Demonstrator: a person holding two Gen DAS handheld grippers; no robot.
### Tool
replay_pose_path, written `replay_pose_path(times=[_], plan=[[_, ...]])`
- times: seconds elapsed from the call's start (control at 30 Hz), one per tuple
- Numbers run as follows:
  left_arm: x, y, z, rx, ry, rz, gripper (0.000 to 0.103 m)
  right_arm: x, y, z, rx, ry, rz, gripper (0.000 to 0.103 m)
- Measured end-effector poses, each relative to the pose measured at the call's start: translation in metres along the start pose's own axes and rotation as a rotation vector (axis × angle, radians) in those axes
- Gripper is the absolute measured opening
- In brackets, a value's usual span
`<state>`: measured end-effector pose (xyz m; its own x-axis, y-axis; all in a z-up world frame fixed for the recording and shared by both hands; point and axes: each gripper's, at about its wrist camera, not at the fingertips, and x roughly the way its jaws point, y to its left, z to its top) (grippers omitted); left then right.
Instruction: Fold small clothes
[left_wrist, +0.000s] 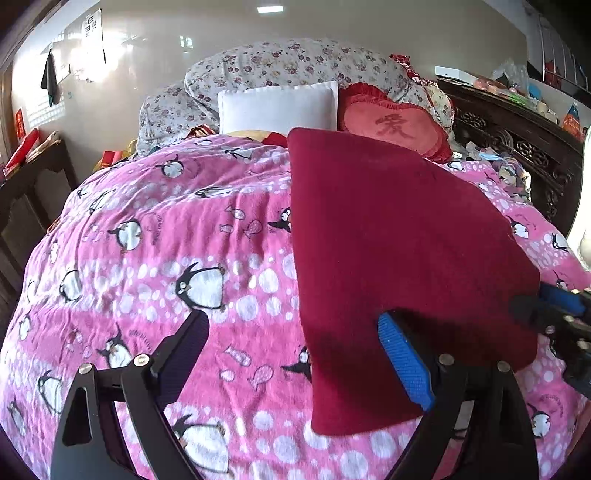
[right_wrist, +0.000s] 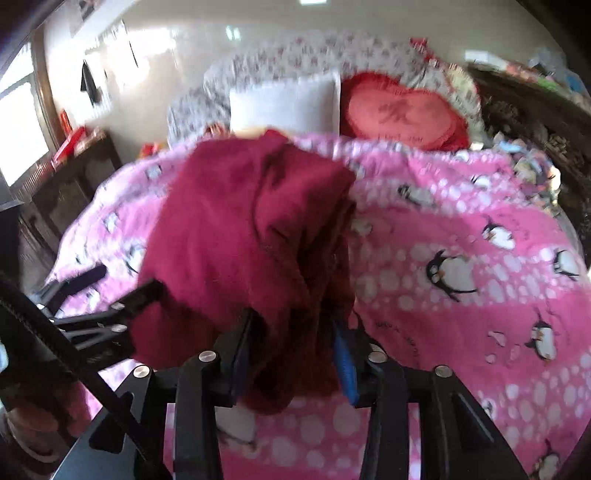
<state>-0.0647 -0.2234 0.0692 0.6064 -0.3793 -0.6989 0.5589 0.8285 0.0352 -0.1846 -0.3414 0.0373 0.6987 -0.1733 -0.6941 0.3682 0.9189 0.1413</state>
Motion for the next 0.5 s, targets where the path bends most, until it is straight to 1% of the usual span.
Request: replay_pose_path(times=[0.07,0.13,0.23,0.33,0.43,0.5], plan=[[-0.007,0.001,-0.002,-0.004,-0.009,0.007,0.093,-0.011,0.008,-0.001,-0.023,-0.028,-0.027,0.045],[-0.013,0.002,-0.005,-0.014,-0.015,0.005,0.093,-0.016,0.015,0.000,-0.031,-0.041,-0.023,0.045],[-0.025,0.007,-0.009,-0.026,-0.036,0.017,0.093,-0.016,0.014,0.000,0.029,-0.044,0.006,0.045],[-0.037,0.010,-0.014,-0.032,-0.061,0.029,0.093,-0.010,0.021,-0.004,0.023,-0.016,0.003,0.045],[-0.046,0.010,-0.019,-0.031,-0.068,0.031,0.093,0.004,0.022,-0.005,0.004,0.018,-0.041,0.045],[-0.056,0.010,-0.023,-0.027,-0.087,0.043,0.093,0.007,0.016,-0.007,0.034,0.036,-0.055,0.045]])
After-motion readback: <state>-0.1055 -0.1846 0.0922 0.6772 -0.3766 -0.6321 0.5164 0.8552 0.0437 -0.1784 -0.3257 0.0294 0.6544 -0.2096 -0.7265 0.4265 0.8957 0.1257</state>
